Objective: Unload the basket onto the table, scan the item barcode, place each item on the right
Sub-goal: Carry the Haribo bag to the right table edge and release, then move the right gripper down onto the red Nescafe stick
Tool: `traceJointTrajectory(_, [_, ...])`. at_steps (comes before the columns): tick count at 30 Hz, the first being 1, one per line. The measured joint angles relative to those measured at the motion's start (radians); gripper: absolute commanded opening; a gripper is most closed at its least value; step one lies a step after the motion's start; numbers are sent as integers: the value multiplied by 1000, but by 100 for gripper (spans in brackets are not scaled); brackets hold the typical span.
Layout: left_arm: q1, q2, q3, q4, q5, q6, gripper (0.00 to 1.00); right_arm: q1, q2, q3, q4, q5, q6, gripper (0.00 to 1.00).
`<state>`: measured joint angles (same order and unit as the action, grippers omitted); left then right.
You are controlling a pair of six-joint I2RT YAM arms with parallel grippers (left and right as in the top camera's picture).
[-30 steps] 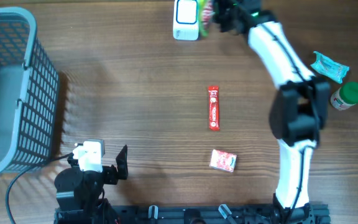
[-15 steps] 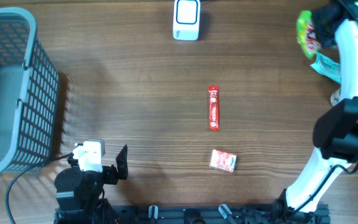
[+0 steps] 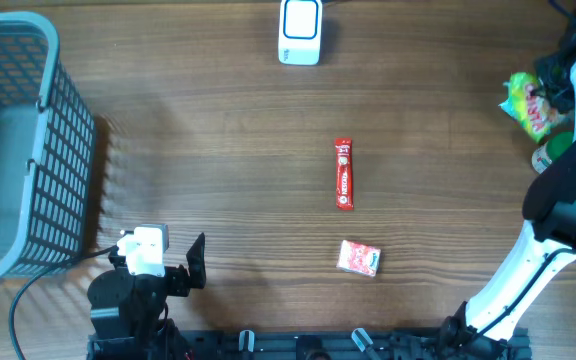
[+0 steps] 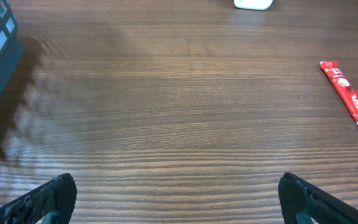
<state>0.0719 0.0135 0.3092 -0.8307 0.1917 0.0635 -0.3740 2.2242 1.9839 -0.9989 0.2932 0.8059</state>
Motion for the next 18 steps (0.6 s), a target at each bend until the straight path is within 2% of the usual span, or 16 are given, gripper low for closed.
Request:
traceJointTrajectory(2, [0,0,0,0,0,0,100,-4,-1,0,-8,-2,-14,68])
traceJointTrajectory(6, [0,0,0,0,0,0,100,-5,-15,0,1,-37,-30,73])
traceJointTrajectory(8, [0,0,0,0,0,0,100,0,-45,0,10,-89,-63,76])
traceJointTrajectory(9, [0,0,0,0,0,0,100,5,-64,1,11,-110,-73,83])
traceJointTrajectory(11, [0,0,0,0,0,0,100,27,-135,6,-3,-170,-105,85])
traceJointTrajectory(14, [0,0,0,0,0,0,100,85,-233,21,-109,-252,-154,86])
traceJointTrajectory(18, [0,0,0,0,0,0,100,256,-322,46,-274,-375,-267,94])
